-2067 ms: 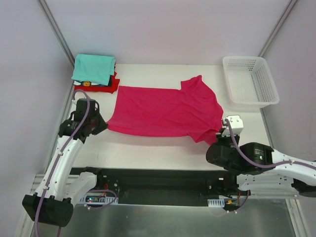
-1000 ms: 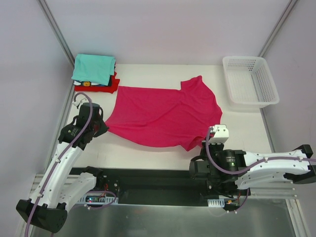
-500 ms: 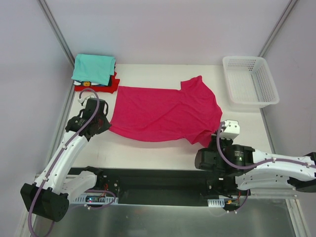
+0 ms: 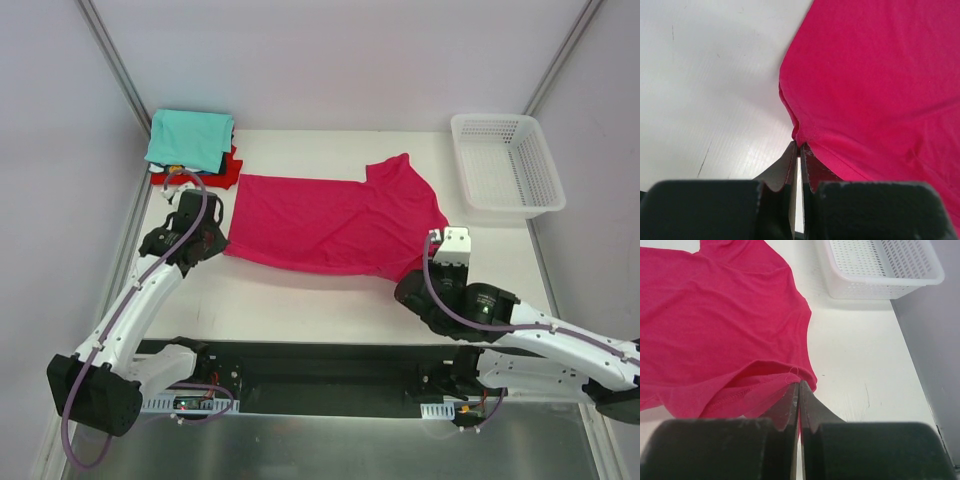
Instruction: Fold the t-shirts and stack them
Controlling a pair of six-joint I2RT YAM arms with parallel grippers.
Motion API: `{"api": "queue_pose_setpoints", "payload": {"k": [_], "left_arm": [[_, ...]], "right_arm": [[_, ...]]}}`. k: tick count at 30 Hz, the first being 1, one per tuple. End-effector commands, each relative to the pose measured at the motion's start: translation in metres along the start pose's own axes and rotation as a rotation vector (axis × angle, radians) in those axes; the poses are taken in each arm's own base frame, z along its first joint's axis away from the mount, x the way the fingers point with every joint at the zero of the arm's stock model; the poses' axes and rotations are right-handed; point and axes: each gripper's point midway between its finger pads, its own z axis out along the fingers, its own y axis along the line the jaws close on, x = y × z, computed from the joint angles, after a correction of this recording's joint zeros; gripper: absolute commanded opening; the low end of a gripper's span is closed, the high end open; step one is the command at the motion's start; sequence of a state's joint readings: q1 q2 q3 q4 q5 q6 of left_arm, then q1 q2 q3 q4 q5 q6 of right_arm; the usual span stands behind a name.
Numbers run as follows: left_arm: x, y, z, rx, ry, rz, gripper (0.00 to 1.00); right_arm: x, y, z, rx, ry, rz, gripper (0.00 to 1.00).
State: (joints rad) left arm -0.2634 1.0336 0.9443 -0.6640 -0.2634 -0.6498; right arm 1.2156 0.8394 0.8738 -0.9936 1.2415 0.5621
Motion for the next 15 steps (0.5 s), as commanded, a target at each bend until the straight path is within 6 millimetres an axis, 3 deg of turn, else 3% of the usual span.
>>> {"api": "queue_pose_setpoints", "payload": {"k": [1,15], "left_arm": [[-0.023,-0.013,-0.004,0.027,-0.076,0.001,0.0],[-0.044,-0.03,0.013,0.005,-0.087,0.04,0.0]], "right_arm": [[-0.01,0.008,0.012,-0.016,-0.007,-0.004,0.01],[-0.006,0.008,0.065,-0.035,0.099,0.043,0.01]]}}
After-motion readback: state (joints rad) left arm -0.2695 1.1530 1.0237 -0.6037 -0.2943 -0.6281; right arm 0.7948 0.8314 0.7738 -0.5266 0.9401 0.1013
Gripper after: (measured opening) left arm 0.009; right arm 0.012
